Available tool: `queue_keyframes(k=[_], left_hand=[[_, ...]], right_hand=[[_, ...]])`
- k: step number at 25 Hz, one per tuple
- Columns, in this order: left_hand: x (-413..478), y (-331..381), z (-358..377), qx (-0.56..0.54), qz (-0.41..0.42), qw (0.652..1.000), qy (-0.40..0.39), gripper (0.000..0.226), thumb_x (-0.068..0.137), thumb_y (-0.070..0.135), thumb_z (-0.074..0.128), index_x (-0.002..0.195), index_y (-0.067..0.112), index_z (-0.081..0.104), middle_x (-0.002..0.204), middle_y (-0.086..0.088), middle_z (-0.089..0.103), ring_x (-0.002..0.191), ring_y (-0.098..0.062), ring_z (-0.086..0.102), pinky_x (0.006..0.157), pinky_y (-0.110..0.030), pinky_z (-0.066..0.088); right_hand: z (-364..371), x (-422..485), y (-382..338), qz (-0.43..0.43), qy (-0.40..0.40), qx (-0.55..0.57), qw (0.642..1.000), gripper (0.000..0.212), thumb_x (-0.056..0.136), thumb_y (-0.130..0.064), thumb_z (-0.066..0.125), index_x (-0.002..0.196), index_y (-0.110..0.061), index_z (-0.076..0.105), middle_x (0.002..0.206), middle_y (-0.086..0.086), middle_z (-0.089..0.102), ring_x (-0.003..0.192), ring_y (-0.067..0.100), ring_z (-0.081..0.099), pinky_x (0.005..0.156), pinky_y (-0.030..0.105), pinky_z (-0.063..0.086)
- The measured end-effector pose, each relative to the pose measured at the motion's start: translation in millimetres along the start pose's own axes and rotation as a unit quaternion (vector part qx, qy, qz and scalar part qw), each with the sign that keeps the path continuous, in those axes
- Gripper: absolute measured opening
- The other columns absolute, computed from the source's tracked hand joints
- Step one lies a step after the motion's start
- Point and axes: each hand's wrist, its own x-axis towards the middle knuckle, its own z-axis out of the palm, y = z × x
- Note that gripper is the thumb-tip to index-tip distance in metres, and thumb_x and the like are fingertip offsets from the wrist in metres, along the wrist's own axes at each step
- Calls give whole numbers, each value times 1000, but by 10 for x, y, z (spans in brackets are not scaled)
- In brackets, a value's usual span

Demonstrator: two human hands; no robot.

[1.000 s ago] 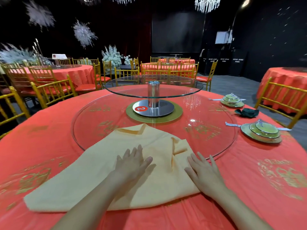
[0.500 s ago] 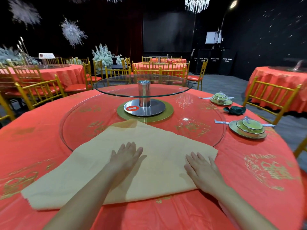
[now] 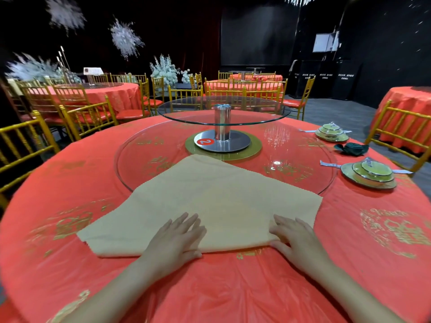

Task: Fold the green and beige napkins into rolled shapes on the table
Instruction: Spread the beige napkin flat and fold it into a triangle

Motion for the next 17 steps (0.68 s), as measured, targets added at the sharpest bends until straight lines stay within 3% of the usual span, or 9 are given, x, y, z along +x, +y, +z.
queue_keyframes(k=[2, 4, 6, 9, 13, 17], left_hand=[[-45, -114, 8, -5, 32, 997, 66, 37, 77, 54, 43, 102, 36, 64, 116, 8, 66, 104, -16, 64, 79, -22, 52], [-30, -180, -76, -16, 46, 992, 114, 28, 79, 44, 45, 86, 32, 69, 93, 15, 69, 83, -9, 67, 65, -18, 50], [62, -238, -221, -31, 27, 987, 156, 29, 80, 41, 44, 79, 27, 70, 79, 14, 70, 72, -11, 67, 59, -20, 49], [393, -366, -495, -20, -25, 982, 188, 33, 83, 46, 47, 82, 23, 71, 81, 6, 72, 77, -21, 67, 64, -29, 53], [885, -553, -667, 34, -127, 987, 89, 28, 91, 45, 50, 93, 21, 64, 99, 0, 69, 99, -26, 60, 76, -34, 40], [1182, -757, -551, 83, -179, 977, 79, 28, 92, 43, 48, 99, 22, 65, 105, 0, 68, 102, -24, 59, 77, -32, 35]], right_hand=[[-11, 72, 13, 10, 75, 20, 997, 31, 75, -50, 48, 78, -27, 68, 109, -5, 69, 100, 21, 66, 87, 38, 43], [-81, 167, 19, 20, 97, 35, 994, 25, 74, -46, 53, 72, -26, 68, 102, -5, 71, 96, 20, 66, 84, 40, 44], [-234, 329, 25, 37, 116, 49, 991, 21, 75, -43, 60, 72, -25, 70, 101, -5, 71, 99, 20, 65, 86, 43, 44], [-458, 724, 18, 68, 140, 56, 986, 11, 79, -30, 72, 74, -20, 70, 98, -2, 71, 100, 24, 62, 87, 43, 42], [-521, 1281, 44, 114, 118, 2, 987, 13, 82, -37, 66, 80, -25, 70, 98, -5, 68, 102, 22, 58, 90, 39, 36], [-358, 1680, 29, 141, 109, -57, 982, 16, 87, -39, 57, 88, -29, 70, 102, -7, 67, 102, 20, 56, 92, 37, 31]])
